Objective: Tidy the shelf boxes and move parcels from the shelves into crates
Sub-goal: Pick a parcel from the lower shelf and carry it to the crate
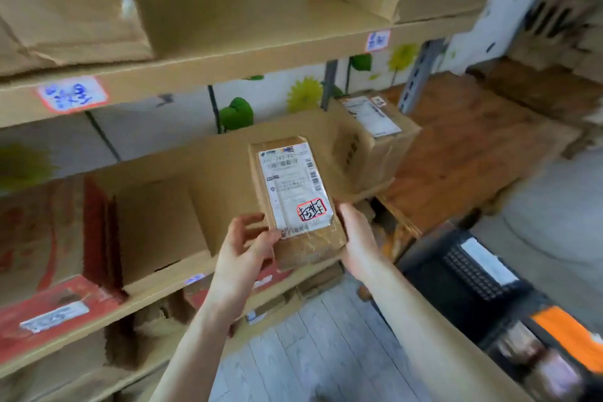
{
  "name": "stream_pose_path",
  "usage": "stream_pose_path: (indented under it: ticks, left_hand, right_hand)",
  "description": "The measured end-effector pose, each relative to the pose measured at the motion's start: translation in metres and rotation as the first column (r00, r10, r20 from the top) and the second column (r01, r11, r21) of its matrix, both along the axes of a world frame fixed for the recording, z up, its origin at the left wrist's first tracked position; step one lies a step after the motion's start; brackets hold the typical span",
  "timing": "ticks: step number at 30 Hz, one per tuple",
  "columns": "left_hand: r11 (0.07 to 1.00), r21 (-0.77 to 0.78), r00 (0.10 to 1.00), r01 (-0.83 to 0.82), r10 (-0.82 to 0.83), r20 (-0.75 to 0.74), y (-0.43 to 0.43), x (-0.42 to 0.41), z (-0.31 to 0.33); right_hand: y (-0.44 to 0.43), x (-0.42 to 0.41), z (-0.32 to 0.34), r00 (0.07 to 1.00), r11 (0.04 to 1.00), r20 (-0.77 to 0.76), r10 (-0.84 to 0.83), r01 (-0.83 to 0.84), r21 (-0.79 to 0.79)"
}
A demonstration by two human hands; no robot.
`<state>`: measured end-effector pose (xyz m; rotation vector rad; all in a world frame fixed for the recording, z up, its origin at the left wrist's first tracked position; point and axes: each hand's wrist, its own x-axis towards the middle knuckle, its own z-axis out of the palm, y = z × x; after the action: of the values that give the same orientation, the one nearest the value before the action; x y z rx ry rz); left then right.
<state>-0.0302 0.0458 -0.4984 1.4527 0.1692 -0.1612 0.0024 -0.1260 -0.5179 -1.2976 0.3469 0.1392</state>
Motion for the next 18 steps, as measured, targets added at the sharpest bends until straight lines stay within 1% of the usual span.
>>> stream_pose_path:
  ticks: [2, 5, 8, 9, 11, 15, 16, 18]
  left_hand:
    - [0.987, 0.035, 0.988, 0.155, -0.154, -0.019, -0.028, -0.005, -0.008]
    - [0.927, 0.066, 0.929, 0.369, -0.367, -0.044, -0.092, -0.019, -0.031]
    - [0.815, 0.099, 0.820, 0.571, -0.564, -0.094, -0.172, -0.048, -0.051]
    - [0.769, 0.103, 0.775, 0.631, -0.619, -0.125, -0.200, -0.061, -0.059]
    - [0.681, 0.103, 0.687, 0.725, -0.705, -0.175, -0.259, -0.093, -0.073]
    - [0.528, 0.074, 0.528, 0.846, -0.811, -0.251, -0.374, -0.172, -0.100]
    - [0.496, 0.065, 0.493, 0.866, -0.825, -0.274, -0.402, -0.194, -0.108]
    - [0.444, 0.052, 0.437, 0.894, -0.842, -0.318, -0.454, -0.239, -0.122]
  right_hand:
    - [-0.031, -0.032, -0.007, 0.992, 0.991, -0.031, -0.124, 0.125, 0.045]
    - [-0.087, -0.093, -0.020, 0.961, 0.957, -0.043, -0.273, 0.276, 0.090]
    - [-0.152, -0.161, -0.035, 0.873, 0.874, -0.115, -0.473, 0.482, 0.067]
    - [-0.174, -0.186, -0.042, 0.840, 0.838, -0.133, -0.527, 0.539, 0.085]
    - [-0.217, -0.236, -0.053, 0.767, 0.761, -0.164, -0.620, 0.639, 0.110]
    - [-0.304, -0.337, -0.079, 0.589, 0.600, -0.217, -0.779, 0.800, 0.017]
    - [-0.327, -0.362, -0.086, 0.557, 0.576, -0.221, -0.801, 0.817, -0.026]
    - [-0.368, -0.410, -0.097, 0.530, 0.571, -0.252, -0.809, 0.812, -0.125]
